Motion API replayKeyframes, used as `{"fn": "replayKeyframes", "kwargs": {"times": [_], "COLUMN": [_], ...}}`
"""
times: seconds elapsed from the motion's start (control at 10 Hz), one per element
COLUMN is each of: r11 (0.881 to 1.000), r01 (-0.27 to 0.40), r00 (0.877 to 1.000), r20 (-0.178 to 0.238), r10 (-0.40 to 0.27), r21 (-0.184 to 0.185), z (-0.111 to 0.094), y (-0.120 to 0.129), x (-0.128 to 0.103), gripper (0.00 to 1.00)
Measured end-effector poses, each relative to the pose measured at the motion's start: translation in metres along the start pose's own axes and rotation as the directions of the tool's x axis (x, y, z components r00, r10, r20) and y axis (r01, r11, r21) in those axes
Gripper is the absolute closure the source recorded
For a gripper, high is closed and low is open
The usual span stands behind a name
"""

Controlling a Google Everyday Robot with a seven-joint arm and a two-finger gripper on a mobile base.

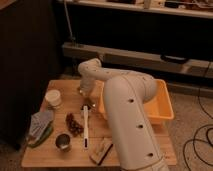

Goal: Place fork in metal cup

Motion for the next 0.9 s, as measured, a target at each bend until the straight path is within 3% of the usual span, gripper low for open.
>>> {"fn": "replayKeyframes", "kwargs": {"times": [0.5,0.9], "r11": [1.0,0.996], "r01": [0.029,0.065], "r00": [0.999,0.991], "r20": [0.042,0.123], "r10": [-0.029,-0.058], "r21": [-0.003,-0.056], "z": [-0.052,-0.097], "y": [0.003,0.012], "x": [-0.017,-0.021], "gripper": [1.0,1.0]}}
